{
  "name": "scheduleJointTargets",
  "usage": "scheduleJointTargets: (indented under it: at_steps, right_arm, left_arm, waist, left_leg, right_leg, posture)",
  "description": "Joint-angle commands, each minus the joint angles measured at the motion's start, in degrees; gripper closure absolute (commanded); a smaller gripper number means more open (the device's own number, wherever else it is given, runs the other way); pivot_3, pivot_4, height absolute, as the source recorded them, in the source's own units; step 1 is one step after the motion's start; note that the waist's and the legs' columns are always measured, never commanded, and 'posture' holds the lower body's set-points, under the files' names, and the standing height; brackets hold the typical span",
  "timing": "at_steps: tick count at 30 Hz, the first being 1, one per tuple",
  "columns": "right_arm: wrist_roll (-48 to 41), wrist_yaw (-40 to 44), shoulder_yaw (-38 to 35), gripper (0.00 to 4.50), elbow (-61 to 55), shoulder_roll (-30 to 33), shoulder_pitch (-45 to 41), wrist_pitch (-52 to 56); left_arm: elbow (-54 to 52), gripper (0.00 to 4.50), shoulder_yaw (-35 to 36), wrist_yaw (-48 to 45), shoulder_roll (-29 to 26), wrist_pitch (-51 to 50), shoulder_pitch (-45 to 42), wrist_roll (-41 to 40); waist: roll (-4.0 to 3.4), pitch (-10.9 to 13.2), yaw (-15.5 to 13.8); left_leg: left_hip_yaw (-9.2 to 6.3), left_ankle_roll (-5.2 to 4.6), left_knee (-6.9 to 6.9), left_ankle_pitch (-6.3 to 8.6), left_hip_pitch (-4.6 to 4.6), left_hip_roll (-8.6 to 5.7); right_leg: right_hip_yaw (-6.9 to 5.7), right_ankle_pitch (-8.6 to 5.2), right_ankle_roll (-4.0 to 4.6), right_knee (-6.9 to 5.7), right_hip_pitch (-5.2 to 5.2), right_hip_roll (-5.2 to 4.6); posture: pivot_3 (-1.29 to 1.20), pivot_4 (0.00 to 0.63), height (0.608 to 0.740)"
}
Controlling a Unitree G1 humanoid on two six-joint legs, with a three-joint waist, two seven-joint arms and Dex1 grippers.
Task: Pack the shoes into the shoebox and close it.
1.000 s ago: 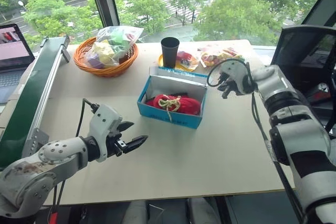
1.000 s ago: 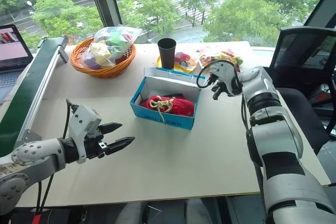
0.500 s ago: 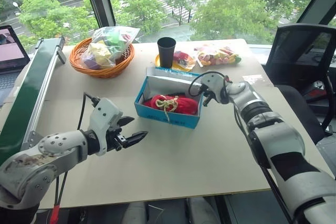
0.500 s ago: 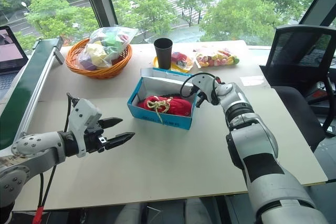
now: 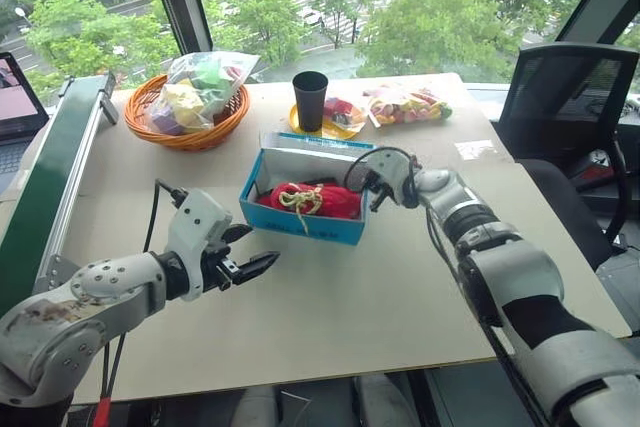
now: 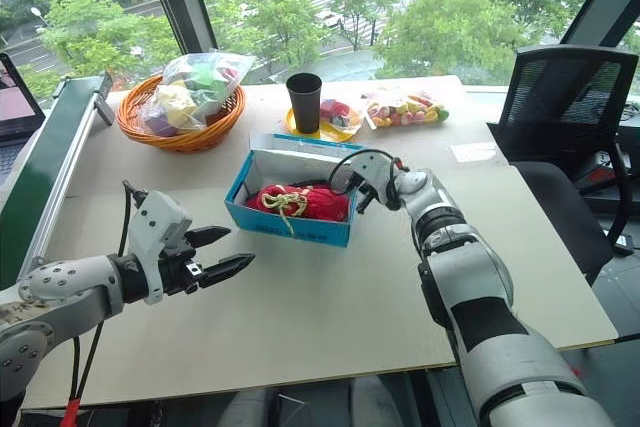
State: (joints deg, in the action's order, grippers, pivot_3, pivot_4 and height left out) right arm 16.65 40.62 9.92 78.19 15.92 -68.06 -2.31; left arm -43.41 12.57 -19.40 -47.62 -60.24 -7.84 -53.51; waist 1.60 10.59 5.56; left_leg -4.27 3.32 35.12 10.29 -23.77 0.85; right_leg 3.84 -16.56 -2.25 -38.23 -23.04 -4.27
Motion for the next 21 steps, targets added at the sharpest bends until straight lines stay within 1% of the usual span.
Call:
scheduleJointTargets:
  at_steps: [1,3,6,9,11,14,16,18,21]
  right_arm:
    - [-1.5,15.4,0.2,4.49,-1.8,-0.4,0.9,-0.1]
    - [-2.1,20.4,0.0,4.49,-2.7,-0.6,1.5,0.0]
    - [-5.2,28.5,-1.4,4.49,-6.2,-1.7,2.5,1.9]
    - [-8.4,32.8,-2.3,4.49,-11.6,-2.1,4.3,5.4]
    - [-9.7,33.2,-2.8,4.49,-15.0,-2.0,5.7,7.7]
    - [-9.5,32.0,-2.0,4.49,-17.9,-1.1,7.2,10.2]
    - [-10.1,30.9,-2.0,4.49,-19.8,-1.6,7.6,12.8]
    - [-11.2,29.8,-2.2,4.49,-22.2,-3.3,7.9,14.6]
    - [-12.6,26.2,-2.7,4.49,-24.8,-7.7,7.8,16.8]
  left_arm:
    - [-1.5,0.93,1.3,0.0,-0.6,0.3,-0.4,-0.4]
    - [-1.4,0.93,1.2,0.0,-0.7,0.3,-0.4,-0.2]
    - [-0.8,0.93,0.4,-0.3,-0.5,0.8,-0.8,0.4]
    - [-0.3,0.93,-0.5,-1.0,-0.4,1.1,-1.5,0.8]
    - [0.1,0.93,-0.9,-1.4,-0.4,1.2,-1.9,1.1]
    - [1.0,0.93,-1.7,-2.4,-0.6,1.6,-2.9,2.0]
    - [1.6,0.93,-2.1,-3.0,-0.6,1.8,-3.4,2.6]
    - [2.0,0.93,-2.3,-3.5,-0.6,1.9,-3.8,3.1]
    - [2.3,0.93,-2.6,-4.0,-0.4,2.0,-4.1,3.7]
  waist:
    - [0.00,0.0,0.0]
    - [0.00,0.0,0.0]
    - [0.00,0.0,0.1]
    - [0.00,0.0,0.1]
    - [0.00,0.0,0.0]
    - [0.00,0.0,-0.2]
    - [0.00,0.0,-0.2]
    - [0.00,0.0,-0.2]
    - [0.00,0.0,0.3]
  left_leg:
    - [0.00,0.00,0.00,0.00,0.00,0.00]
    - [0.00,0.00,0.01,0.00,0.00,0.00]
    - [0.00,0.00,0.06,0.00,0.02,0.02]
    - [-0.01,0.00,0.10,0.00,0.04,0.03]
    - [-0.03,0.00,0.15,0.00,0.04,0.02]
    - [-0.03,0.00,0.22,0.00,0.04,0.00]
    - [-0.04,0.00,0.27,0.00,0.05,0.00]
    - [-0.05,0.00,0.31,0.00,0.04,0.01]
    - [-0.04,0.00,0.33,0.00,0.05,0.03]
  right_leg:
    - [0.00,0.00,0.00,0.00,0.00,0.00]
    - [0.00,0.00,0.00,0.00,0.00,0.01]
    - [0.00,0.00,0.00,-0.04,0.01,0.02]
    - [0.00,0.00,0.00,-0.20,0.00,0.04]
    - [0.00,0.00,0.00,-0.29,0.00,0.04]
    - [0.00,0.00,0.00,-0.33,0.01,0.02]
    - [-0.01,0.00,0.00,-0.39,0.01,0.03]
    - [-0.01,0.00,0.00,-0.43,0.01,0.04]
    - [0.01,0.00,0.00,-0.47,-0.03,0.08]
  posture:
    - [0.00,0.150,0.738]
    - [0.00,0.150,0.738]
    - [0.00,0.150,0.738]
    - [0.00,0.150,0.738]
    - [0.00,0.150,0.738]
    - [0.00,0.150,0.738]
    - [0.00,0.150,0.738]
    - [0.00,0.150,0.738]
    - [0.00,0.150,0.738]
